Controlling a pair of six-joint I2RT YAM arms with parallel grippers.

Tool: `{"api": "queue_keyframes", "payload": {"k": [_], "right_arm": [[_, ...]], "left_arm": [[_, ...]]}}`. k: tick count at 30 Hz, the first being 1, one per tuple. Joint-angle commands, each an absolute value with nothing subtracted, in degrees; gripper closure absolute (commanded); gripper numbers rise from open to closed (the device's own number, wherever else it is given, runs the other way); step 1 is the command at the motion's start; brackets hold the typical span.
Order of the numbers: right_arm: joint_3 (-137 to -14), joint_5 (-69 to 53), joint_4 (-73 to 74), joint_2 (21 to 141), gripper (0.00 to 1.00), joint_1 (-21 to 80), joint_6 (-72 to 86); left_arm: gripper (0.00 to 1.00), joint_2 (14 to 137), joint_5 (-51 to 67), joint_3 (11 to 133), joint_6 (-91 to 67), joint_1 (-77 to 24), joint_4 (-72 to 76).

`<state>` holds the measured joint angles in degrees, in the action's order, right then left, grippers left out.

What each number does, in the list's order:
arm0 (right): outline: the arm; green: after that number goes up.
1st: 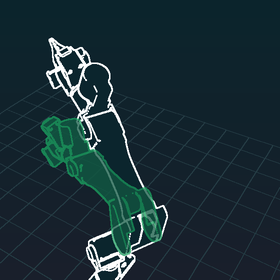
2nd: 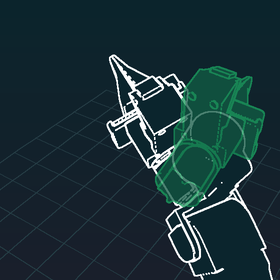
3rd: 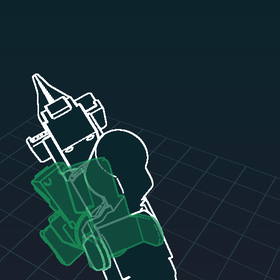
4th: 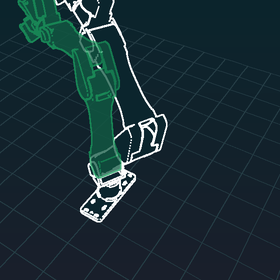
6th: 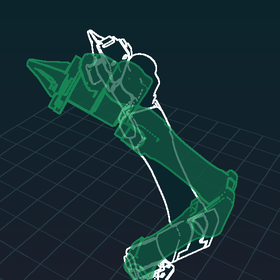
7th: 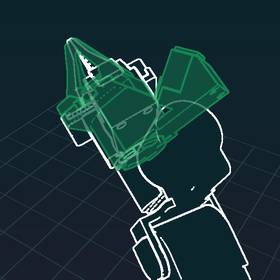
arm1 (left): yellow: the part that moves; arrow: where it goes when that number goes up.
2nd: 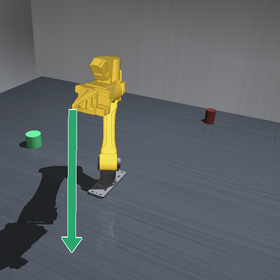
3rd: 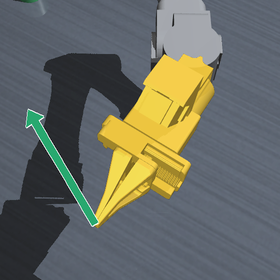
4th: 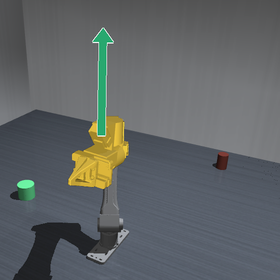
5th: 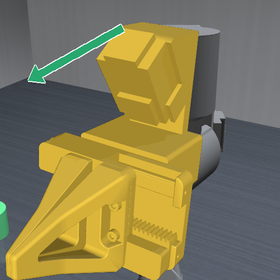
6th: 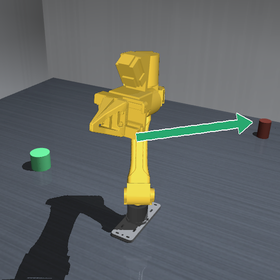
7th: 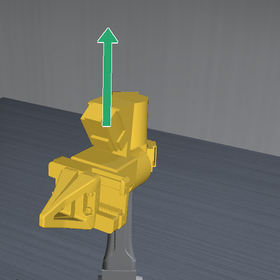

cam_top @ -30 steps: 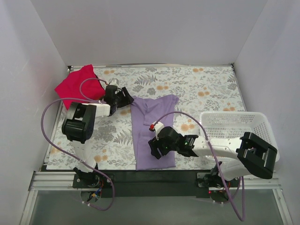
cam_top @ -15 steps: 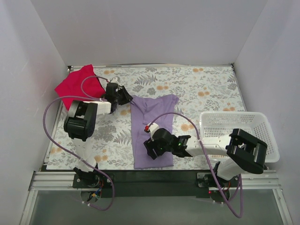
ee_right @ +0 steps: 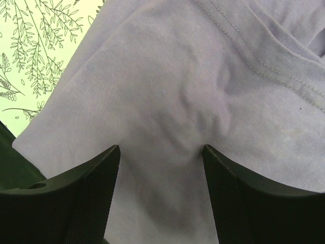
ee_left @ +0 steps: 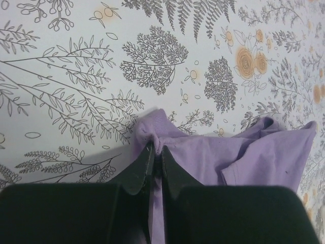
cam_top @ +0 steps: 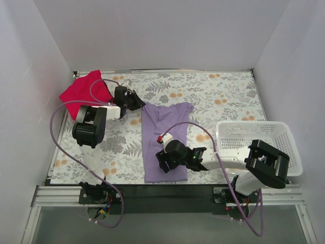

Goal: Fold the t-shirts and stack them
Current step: Fold the tshirt

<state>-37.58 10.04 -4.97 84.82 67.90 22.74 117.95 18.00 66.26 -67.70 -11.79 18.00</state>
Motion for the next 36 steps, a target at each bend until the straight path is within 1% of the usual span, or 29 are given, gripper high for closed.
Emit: {"api": "queue_keyframes", "payload": {"k": [1, 5, 6, 8, 9, 10, 11, 12, 13, 14, 15, 20, 24, 25, 26, 29, 31, 33, 34, 36], "right_arm": [[-34.5, 9.1, 2.7, 85.7, 0.4, 68.8, 25.0], [-34.1, 8.2, 3.0, 85.2, 0.4, 69.5, 25.5], [-34.1, 8.1, 3.1, 85.2, 0.4, 69.5, 25.4], [-34.2, 8.1, 3.0, 85.3, 0.4, 69.8, 25.6], [-34.5, 8.1, 3.1, 85.3, 0.4, 69.9, 25.6], [-34.6, 8.1, 3.0, 85.1, 0.4, 70.0, 25.5], [-34.8, 8.1, 3.1, 84.8, 0.4, 70.1, 25.5], [-35.0, 8.5, 3.0, 84.6, 0.4, 70.2, 25.5], [-35.3, 8.7, 3.1, 83.7, 0.4, 70.2, 25.4], [-35.7, 9.0, 3.1, 83.1, 0.4, 70.3, 25.2], [-35.9, 9.7, 3.2, 82.4, 0.4, 70.3, 24.8], [-39.6, 13.1, 4.5, 76.4, 0.39, 70.3, 22.0], [-40.9, 16.4, 5.7, 72.2, 0.37, 70.3, 20.7], [-40.8, 17.1, 6.2, 71.0, 0.37, 70.2, 20.8], [-40.7, 17.7, 7.5, 70.7, 0.37, 70.2, 21.6], [-39.8, 20.2, 11.2, 69.1, 0.37, 70.0, 23.5], [-38.8, 20.7, 13.1, 67.2, 0.37, 70.0, 26.0], [-38.0, 20.4, 16.1, 65.6, 0.37, 70.1, 28.6], [-36.8, 20.4, 17.8, 63.7, 0.37, 70.1, 29.4], [-35.6, 20.2, 19.4, 61.4, 0.37, 70.0, 31.5]], "left_arm": [[1.0, 119.4, 21.7, 70.0, -65.3, -11.0, 17.4], [1.0, 120.8, 19.4, 71.2, -65.7, -10.5, 15.2], [0.98, 120.8, 18.6, 71.1, -66.0, -10.5, 14.9], [0.88, 120.6, 15.8, 71.1, -65.9, -10.3, 13.5], [0.72, 120.3, 14.5, 71.1, -65.7, -10.2, 13.2], [0.61, 119.8, 13.4, 71.0, -65.7, -10.3, 12.3], [0.53, 119.4, 11.4, 71.0, -65.7, -10.3, 12.0], [0.33, 118.9, 10.7, 70.8, -65.7, -10.3, 11.8], [0.26, 117.5, 10.3, 70.8, -65.7, -10.3, 11.6], [0.14, 116.8, 10.0, 71.0, -66.0, -10.3, 11.1], [0.09, 115.9, 10.0, 71.7, -66.2, -10.3, 10.6], [0.06, 104.5, 8.0, 69.6, -66.9, -10.7, 9.2], [0.06, 92.8, 2.8, 60.8, -67.1, -12.7, 7.5], [0.05, 88.0, 1.1, 55.3, -67.8, -14.4, 6.9], [0.05, 85.6, 0.7, 52.8, -67.8, -15.8, 6.8], [0.05, 77.9, -6.6, 44.2, -68.3, -23.0, 4.0], [0.05, 72.8, -8.9, 41.3, -70.3, -27.8, 0.4], [0.06, 69.3, -9.8, 37.8, -71.6, -30.5, -2.7], [0.06, 66.0, -10.3, 36.9, -72.2, -33.1, -6.4], [0.06, 62.8, -10.6, 34.5, -75.4, -35.1, -10.0]]}}
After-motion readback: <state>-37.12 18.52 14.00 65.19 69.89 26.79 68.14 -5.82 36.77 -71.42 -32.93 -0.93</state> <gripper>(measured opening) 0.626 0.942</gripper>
